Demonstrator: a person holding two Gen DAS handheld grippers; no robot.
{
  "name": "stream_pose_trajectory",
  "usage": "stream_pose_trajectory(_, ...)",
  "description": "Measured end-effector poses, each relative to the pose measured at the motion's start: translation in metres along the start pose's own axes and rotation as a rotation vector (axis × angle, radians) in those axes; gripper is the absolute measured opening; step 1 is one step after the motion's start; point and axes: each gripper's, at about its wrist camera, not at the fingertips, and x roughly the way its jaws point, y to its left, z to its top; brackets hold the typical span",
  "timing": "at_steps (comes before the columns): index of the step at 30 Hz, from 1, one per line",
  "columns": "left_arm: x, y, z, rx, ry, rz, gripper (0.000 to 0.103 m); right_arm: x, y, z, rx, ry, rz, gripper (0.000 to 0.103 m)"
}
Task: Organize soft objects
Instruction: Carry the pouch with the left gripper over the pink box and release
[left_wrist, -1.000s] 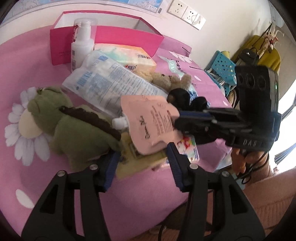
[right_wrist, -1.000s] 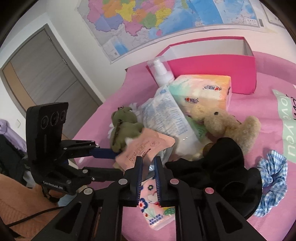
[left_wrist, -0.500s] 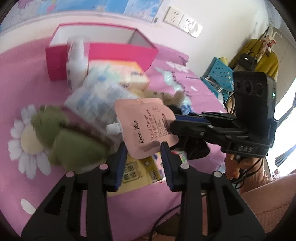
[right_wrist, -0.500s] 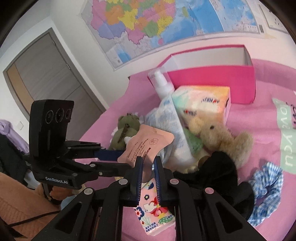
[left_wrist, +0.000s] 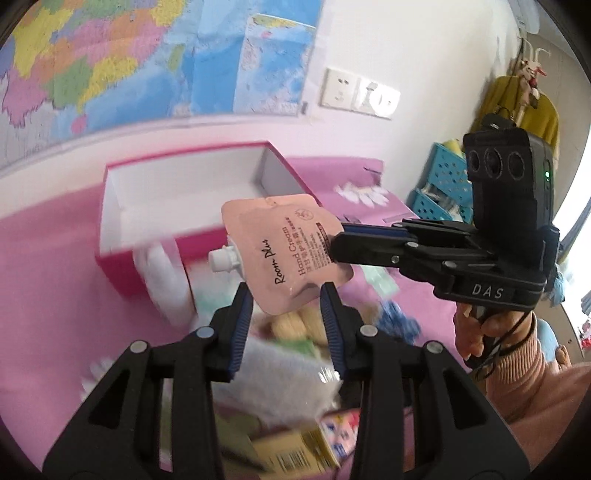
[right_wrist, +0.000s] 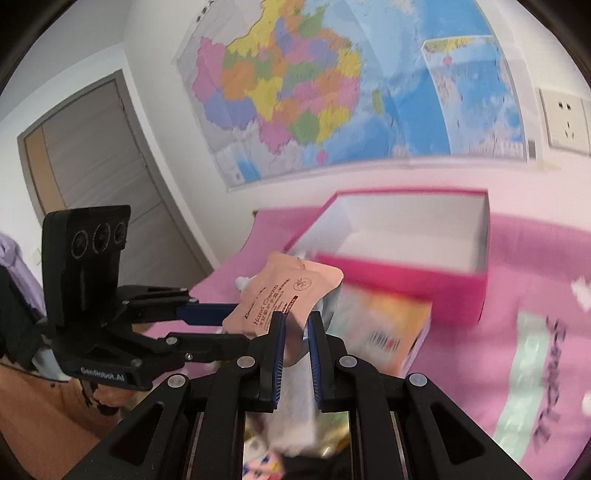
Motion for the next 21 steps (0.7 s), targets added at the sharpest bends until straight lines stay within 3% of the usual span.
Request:
stream_pose_trajectory(8,0.041,0.03,0.043,-0.05,0.043,0.035,0.039,0.038,-0.044,0.053,0.042,-0.006,-0.034,0.013)
stream_pose_trajectory(14,0.082,0.048,0.053,-0.092,0.126,0.079,0.039,0.076,-0.075,0.064,0.093,0.038,-0.065,0.013)
stream_pose_trajectory(17,0.101,0.055,0.055,-0.107,0.16,0.138,0.039,0.093,-0.087,0.063,0.113,0.067,-0.084,0.014)
stream_pose_trajectory(21,0.101,0.063,0.055,-0.143,0.151,0.136,0.039,0.115,-0.097,0.059,0.132,0.119,-0.128,0.017)
